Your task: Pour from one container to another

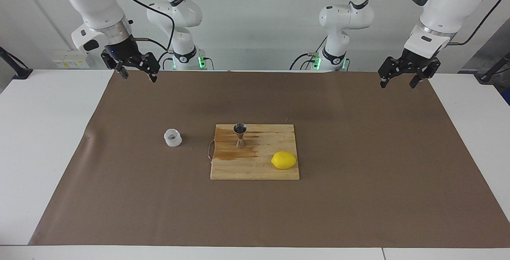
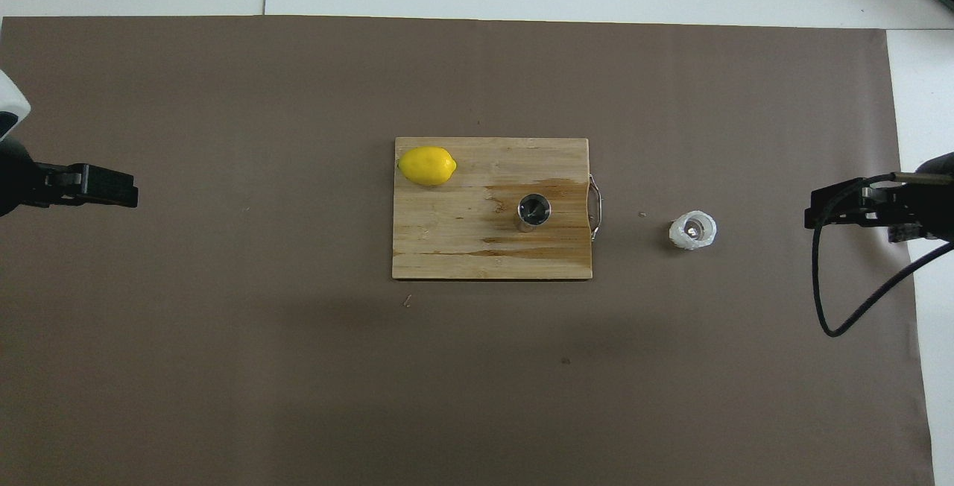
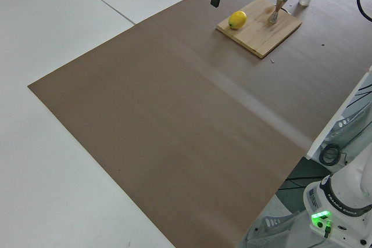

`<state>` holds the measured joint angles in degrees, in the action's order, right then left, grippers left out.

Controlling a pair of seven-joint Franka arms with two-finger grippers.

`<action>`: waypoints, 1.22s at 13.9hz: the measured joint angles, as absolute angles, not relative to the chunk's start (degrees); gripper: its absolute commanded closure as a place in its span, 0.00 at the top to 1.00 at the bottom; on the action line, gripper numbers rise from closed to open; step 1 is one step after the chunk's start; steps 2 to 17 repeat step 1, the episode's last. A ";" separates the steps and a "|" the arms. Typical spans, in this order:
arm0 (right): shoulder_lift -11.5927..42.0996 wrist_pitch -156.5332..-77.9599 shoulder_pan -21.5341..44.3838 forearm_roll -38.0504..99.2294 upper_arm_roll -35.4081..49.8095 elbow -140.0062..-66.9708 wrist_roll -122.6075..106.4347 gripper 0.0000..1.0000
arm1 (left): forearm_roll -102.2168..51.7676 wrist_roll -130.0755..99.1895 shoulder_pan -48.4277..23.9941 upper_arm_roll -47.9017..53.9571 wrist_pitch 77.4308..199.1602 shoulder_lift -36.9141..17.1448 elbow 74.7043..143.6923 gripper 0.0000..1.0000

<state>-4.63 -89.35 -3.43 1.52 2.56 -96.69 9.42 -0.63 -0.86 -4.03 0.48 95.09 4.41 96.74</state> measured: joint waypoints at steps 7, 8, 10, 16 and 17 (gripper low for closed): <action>-4.63 -89.70 -3.48 1.52 2.13 -96.62 9.35 1.00 | -0.63 -0.86 -4.03 0.48 95.09 4.41 96.74 1.00; -4.63 -89.70 -3.48 1.52 2.13 -96.62 9.35 1.00 | -0.63 -0.86 -4.03 0.48 95.09 4.41 96.74 1.00; -4.63 -89.70 -3.48 1.52 2.13 -96.62 9.35 1.00 | -0.63 -0.86 -4.03 0.48 95.09 4.41 96.74 1.00; -4.63 -89.70 -3.48 1.52 2.13 -96.62 9.35 1.00 | -0.63 -0.86 -4.03 0.48 95.09 4.41 96.74 1.00; -4.63 -89.70 -3.48 1.52 2.13 -96.62 9.35 1.00 | -0.63 -0.86 -4.03 0.48 95.09 4.41 96.74 1.00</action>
